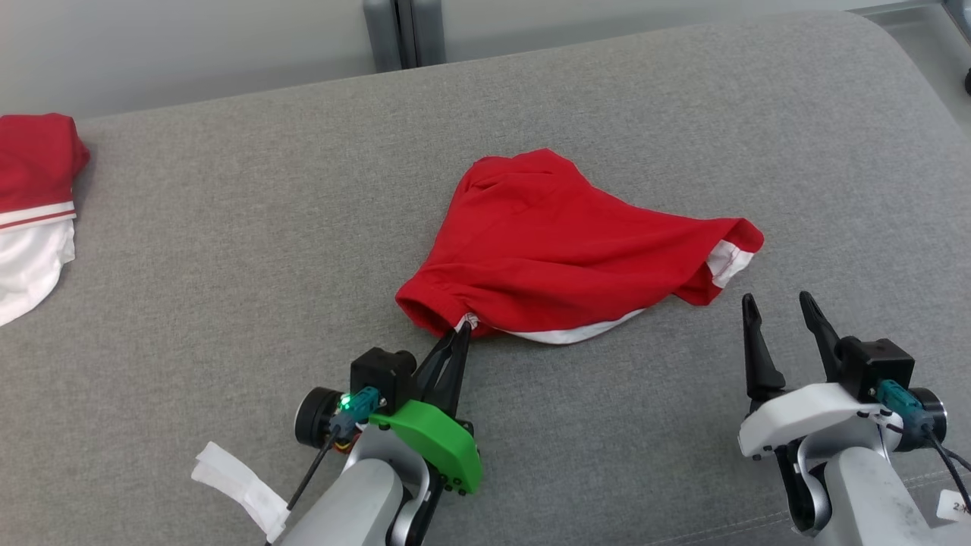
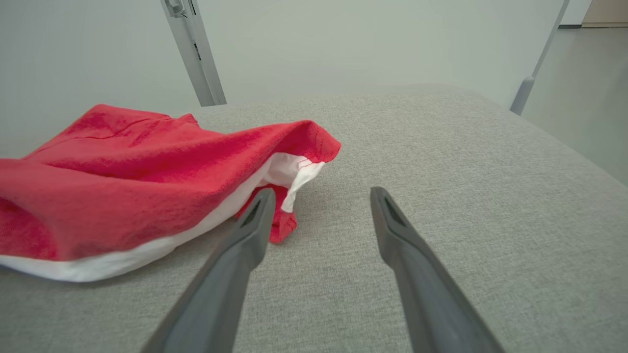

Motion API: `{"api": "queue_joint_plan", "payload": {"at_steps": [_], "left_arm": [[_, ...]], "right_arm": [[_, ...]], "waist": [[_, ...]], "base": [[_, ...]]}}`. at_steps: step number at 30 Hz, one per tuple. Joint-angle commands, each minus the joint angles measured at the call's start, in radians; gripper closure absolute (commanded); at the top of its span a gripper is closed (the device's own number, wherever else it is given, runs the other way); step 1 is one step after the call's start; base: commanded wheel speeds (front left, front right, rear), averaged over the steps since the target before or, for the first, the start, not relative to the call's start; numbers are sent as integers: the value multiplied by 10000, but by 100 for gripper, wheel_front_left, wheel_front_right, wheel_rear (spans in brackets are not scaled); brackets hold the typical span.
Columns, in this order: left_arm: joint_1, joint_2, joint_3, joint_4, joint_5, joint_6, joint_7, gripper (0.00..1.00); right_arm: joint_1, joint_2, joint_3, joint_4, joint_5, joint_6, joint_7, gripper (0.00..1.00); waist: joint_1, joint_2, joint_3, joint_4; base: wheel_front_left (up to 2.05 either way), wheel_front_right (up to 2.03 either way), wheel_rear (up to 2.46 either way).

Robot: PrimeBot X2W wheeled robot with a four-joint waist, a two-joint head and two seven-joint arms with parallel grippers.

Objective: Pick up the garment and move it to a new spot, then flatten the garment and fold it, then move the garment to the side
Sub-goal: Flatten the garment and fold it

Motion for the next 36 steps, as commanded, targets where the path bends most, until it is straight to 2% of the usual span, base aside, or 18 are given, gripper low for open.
{"api": "queue_joint_plan", "payload": {"at_steps": [1,12,13,14,17,18,22,26,32,36], "left_arm": [[-179,52,54,-30,124,34,-3,100],[-248,52,136,-86,295,-33,-3,100],[-257,52,146,-95,299,-30,-3,100],[-260,52,157,-100,311,-30,-3,100],[-271,52,204,-147,365,-15,-3,100],[-269,52,223,-168,382,-12,-3,100],[-248,54,340,-255,446,-14,-3,100],[-234,52,608,-489,594,1,-3,100],[-347,53,1399,-1205,961,-183,-4,100],[-332,145,2010,-1851,977,-503,-4,100]], "right_arm": [[-327,-12,-70,226,-89,1,-32,0],[-1829,-16,-143,2326,23,1,-34,0],[-1941,-15,-125,2502,62,1,-32,12],[-2002,-15,-116,2588,71,1,-34,55],[-2196,-13,-13,2897,206,1,-34,84],[-2238,-13,40,3049,286,1,-32,100],[-2473,-16,113,3317,432,1,-34,100],[-2456,-15,262,2965,599,1,-34,100],[-1952,-30,690,1594,768,3,-34,100],[-1511,-392,1202,323,831,1,-34,100]], "waist": [[0,0,50,55],[0,0,246,304],[0,0,256,320],[0,0,260,329],[0,0,266,351],[0,0,266,353],[0,0,270,355],[0,0,214,354],[0,0,-237,313],[0,0,-738,297]], "base": [[0,0,0],[0,0,0],[0,0,0],[0,0,0],[0,0,0],[0,0,0],[0,0,0],[0,0,0],[0,0,0],[0,0,0]]}}
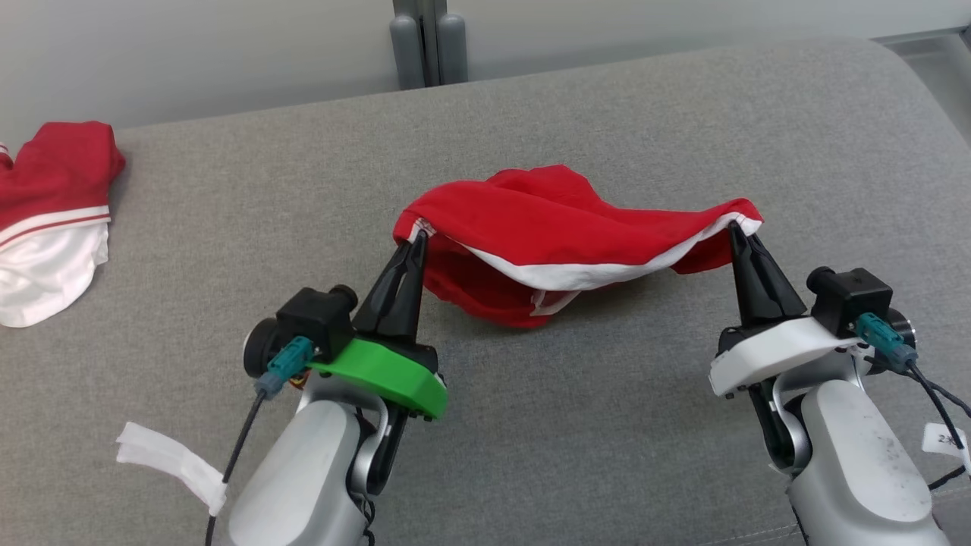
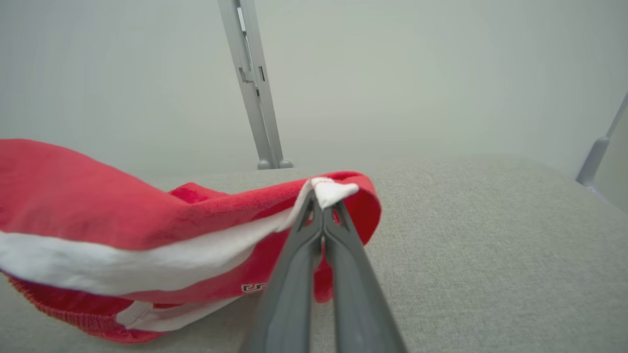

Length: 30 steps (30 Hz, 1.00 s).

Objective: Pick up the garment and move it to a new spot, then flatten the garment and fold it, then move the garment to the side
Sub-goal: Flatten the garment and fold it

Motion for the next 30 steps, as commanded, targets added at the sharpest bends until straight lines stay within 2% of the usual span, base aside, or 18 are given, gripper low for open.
{"api": "queue_joint_plan", "payload": {"at_steps": [1,8,14,20,25,30], "left_arm": [[-137,129,216,-220,-4,-127,-5,100],[-328,626,800,-1588,-586,-566,211,100],[-703,1266,1171,-3691,-1176,-655,1319,100],[-1122,1721,1299,-5656,-1682,-593,2669,100],[-1372,1956,1265,-5810,-1945,-473,3569,100],[-2010,2118,1045,-4801,-1958,-542,4290,100]], "right_arm": [[288,-223,132,-445,57,3,-32,100],[1092,-961,259,-3255,361,1,484,100],[1734,-1263,-262,-6475,332,1,1618,100],[2095,-1151,-954,-9287,295,1,2718,100],[2238,-935,-1247,-9911,327,3,3284,100],[1589,-731,-1084,-8830,717,3,3209,100]], "waist": [[0,0,-492,-26],[0,0,-1529,-39],[0,0,-1972,-45],[0,0,-2016,-100],[0,0,-1731,-167],[0,0,-868,-345]], "base": [[0,0,0],[0,0,0],[0,0,0],[0,0,0],[0,0,0],[0,0,0]]}}
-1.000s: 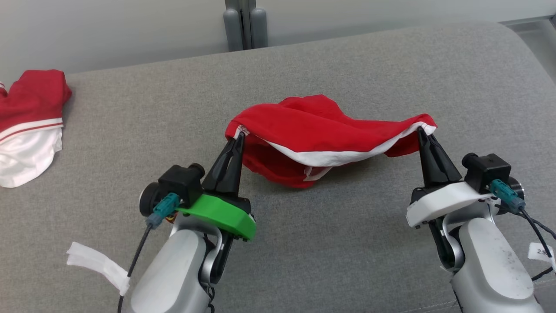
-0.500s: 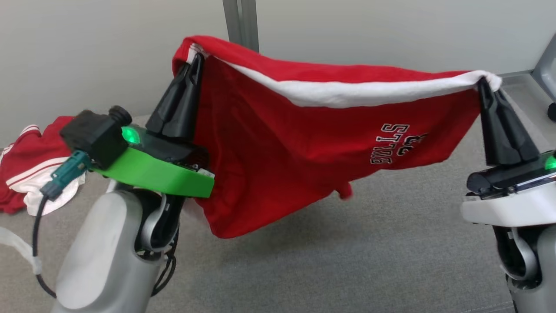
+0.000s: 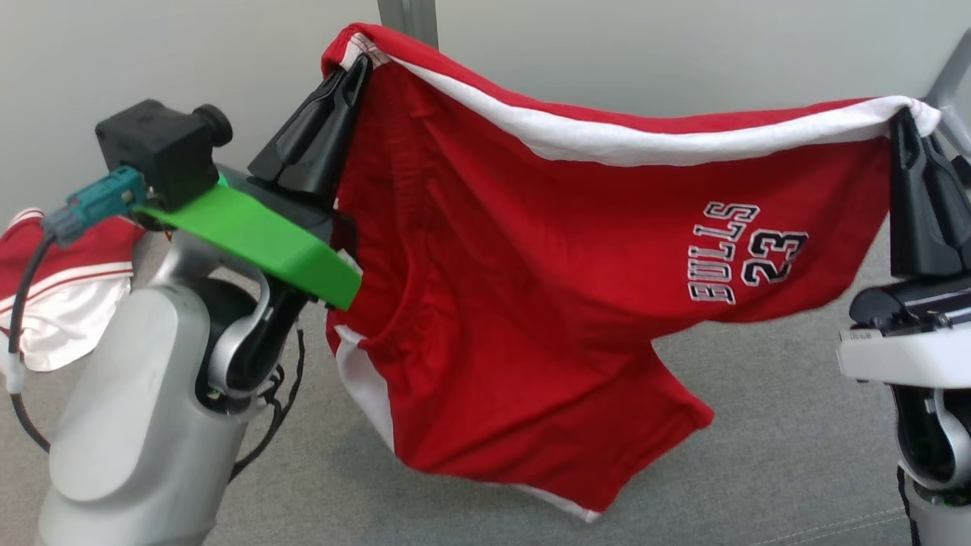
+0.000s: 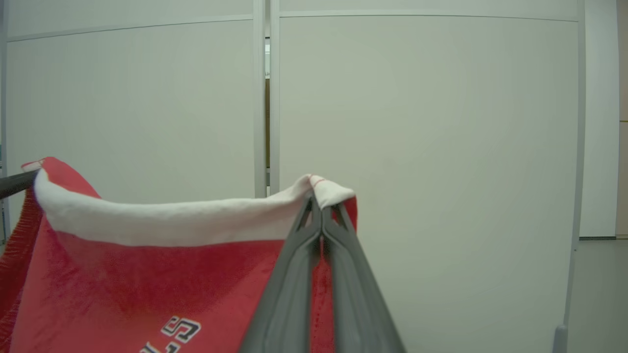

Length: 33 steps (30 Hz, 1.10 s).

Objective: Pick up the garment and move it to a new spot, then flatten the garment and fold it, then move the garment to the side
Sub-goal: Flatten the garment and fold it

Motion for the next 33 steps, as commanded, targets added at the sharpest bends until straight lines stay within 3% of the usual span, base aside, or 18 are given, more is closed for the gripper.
{"api": "queue_joint_plan", "payload": {"at_steps": [1,7,12,16,23,33], "left_arm": [[-470,106,52,275,-7,-52,90,100],[-2864,406,193,2399,562,-211,110,100],[-5301,242,400,4223,1243,-211,-888,100],[-6373,63,295,5388,1531,-289,-1728,100],[-5693,49,-76,6599,1075,-503,-2778,100],[-2875,503,-477,5522,-231,-568,-4000,100]], "right_arm": [[-591,27,77,394,87,5,-175,100],[-3918,170,651,3404,-22,5,-1216,100],[-7004,542,882,5868,-834,3,-2533,100],[-8251,868,1076,7355,-1170,5,-3121,100],[-7566,1029,1900,8602,-693,2,-3318,100],[-5040,1055,1857,6939,-6,2,-3325,100]], "waist": [[0,0,798,-226],[0,0,2191,-680],[0,0,3135,-961],[0,0,3911,-995],[0,0,4871,-778],[0,0,4643,-469]], "base": [[0,0,0],[0,0,0],[0,0,0],[0,0,0],[0,0,0],[0,0,0]]}}
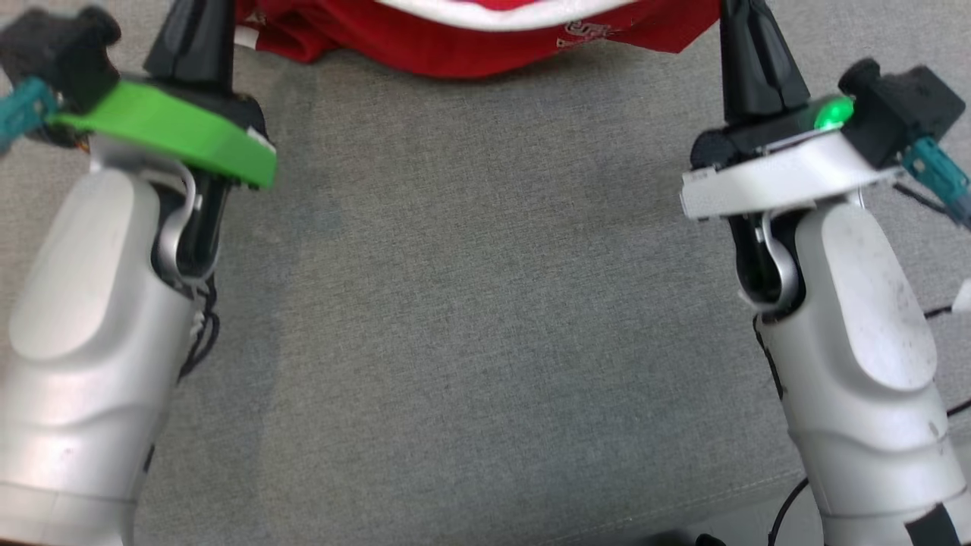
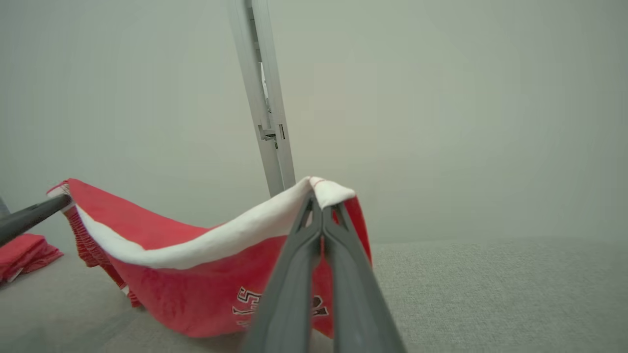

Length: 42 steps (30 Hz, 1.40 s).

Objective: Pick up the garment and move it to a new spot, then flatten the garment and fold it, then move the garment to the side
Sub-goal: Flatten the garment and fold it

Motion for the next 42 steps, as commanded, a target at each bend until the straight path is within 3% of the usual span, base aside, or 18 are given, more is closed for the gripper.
{"api": "queue_joint_plan", "payload": {"at_steps": [1,9,18,27,34,42], "left_arm": [[466,87,-9,-293,-130,-34,-110,100],[3676,96,-128,-2427,-627,48,-310,100],[7167,218,-352,-4782,-926,880,-237,100],[8917,586,-616,-6593,-1051,1695,414,100],[9095,249,-1088,-5959,-1410,1942,1132,100],[7918,-621,-1034,-4222,-2024,1797,1403,100]], "right_arm": [[405,-15,-64,-316,-45,-2,-44,100],[3059,-247,-319,-1870,110,-2,-39,100],[6308,-277,-1045,-3358,-105,-2,-38,100],[8242,-119,-1549,-5003,-286,-2,552,100],[7768,-161,-1872,-4158,-322,-2,757,100],[5548,-1049,-1496,-1845,-204,-2,963,100]], "waist": [[-1,0,-281,143],[-1,0,-1711,314],[-1,0,-3777,532],[-1,0,-4264,804],[-1,0,-3812,1169],[-1,0,-2948,1814]], "base": [[0,0,0],[0,0,0],[0,0,0],[0,0,0],[0,0,0],[0,0,0]]}}
